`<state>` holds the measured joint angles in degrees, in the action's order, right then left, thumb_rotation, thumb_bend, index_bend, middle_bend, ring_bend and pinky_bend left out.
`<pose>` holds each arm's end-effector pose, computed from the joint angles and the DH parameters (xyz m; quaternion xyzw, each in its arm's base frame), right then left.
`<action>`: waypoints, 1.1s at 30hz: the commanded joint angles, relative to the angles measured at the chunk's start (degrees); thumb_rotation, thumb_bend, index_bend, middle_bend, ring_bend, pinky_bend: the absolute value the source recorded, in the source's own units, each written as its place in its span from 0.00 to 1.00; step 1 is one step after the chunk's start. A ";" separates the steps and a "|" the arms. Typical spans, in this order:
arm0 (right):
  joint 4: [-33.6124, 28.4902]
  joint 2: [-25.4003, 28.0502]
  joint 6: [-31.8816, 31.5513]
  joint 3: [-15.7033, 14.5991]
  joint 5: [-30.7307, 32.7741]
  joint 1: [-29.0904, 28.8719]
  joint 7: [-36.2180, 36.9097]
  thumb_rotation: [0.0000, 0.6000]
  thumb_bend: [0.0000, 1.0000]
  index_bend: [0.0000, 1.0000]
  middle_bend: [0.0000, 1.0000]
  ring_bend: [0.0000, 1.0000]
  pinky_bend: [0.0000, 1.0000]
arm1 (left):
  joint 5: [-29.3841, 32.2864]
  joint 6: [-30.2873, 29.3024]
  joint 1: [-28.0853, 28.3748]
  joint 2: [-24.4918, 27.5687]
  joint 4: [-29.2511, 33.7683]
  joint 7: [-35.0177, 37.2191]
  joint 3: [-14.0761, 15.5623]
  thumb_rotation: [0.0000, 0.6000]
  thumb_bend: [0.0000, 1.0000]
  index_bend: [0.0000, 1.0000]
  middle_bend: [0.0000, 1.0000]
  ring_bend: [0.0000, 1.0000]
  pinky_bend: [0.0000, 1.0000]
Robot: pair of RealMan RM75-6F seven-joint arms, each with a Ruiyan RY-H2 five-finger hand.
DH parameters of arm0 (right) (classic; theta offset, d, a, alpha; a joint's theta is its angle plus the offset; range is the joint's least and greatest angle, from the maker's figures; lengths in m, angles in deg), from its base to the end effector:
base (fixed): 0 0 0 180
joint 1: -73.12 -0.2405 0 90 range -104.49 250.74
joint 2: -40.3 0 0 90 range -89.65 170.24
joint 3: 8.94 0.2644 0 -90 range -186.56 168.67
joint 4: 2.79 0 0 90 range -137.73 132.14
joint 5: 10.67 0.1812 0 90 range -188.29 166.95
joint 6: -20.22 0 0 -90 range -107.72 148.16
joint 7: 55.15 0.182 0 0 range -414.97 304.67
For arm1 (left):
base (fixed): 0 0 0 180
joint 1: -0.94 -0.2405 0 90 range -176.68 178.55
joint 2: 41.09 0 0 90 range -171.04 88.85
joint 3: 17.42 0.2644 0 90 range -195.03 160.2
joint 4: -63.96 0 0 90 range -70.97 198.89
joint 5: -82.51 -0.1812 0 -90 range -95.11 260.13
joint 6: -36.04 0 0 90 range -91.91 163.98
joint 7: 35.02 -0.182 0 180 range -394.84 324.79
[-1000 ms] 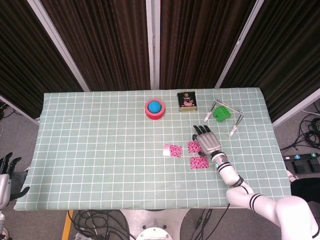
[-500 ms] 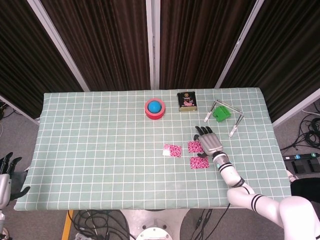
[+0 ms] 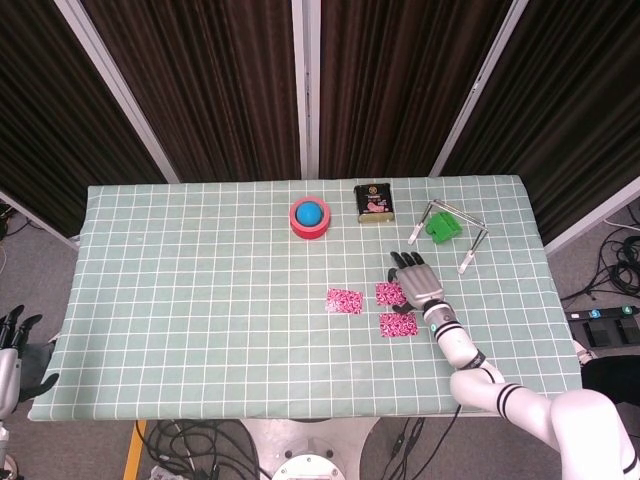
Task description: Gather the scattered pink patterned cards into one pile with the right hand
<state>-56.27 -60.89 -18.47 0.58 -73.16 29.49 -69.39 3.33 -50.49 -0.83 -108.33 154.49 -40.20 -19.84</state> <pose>-0.2303 -0.4092 -0.0610 0.7580 -0.4103 0.2336 0.4500 -0.3507 0.1757 0.1849 -0.5437 -0.4217 -0.3138 0.6543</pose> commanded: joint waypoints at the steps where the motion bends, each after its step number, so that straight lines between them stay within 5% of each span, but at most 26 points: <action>1: -0.05 0.08 -0.35 -0.15 -0.30 0.18 0.26 0.90 0.14 0.44 0.05 0.00 0.00 | -0.06 0.05 0.03 0.00 0.01 -0.03 0.03 1.00 0.08 0.22 0.16 0.11 0.15; 9: -2.82 1.94 -2.56 0.22 -1.59 0.69 1.40 0.89 0.15 0.44 0.05 0.00 0.00 | -0.04 -0.07 -0.03 0.13 0.23 -0.20 0.03 1.00 0.08 0.22 0.16 0.11 0.15; 23: -23.98 11.82 -9.06 -3.14 3.13 6.59 -5.19 0.89 0.15 0.43 0.05 0.00 0.00 | -0.42 0.38 0.29 -0.32 -0.56 0.52 0.10 1.00 0.08 0.22 0.16 0.11 0.15; 33: -22.07 8.67 -9.81 -5.09 2.90 7.18 -6.18 0.89 0.15 0.42 0.05 0.00 0.00 | -0.55 0.51 0.35 -0.66 -1.28 1.17 0.17 1.00 0.08 0.22 0.16 0.11 0.15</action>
<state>-78.80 -51.79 -28.09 -4.34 -69.94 36.65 -75.61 2.77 -49.98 -0.49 -109.00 153.21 -39.03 -19.67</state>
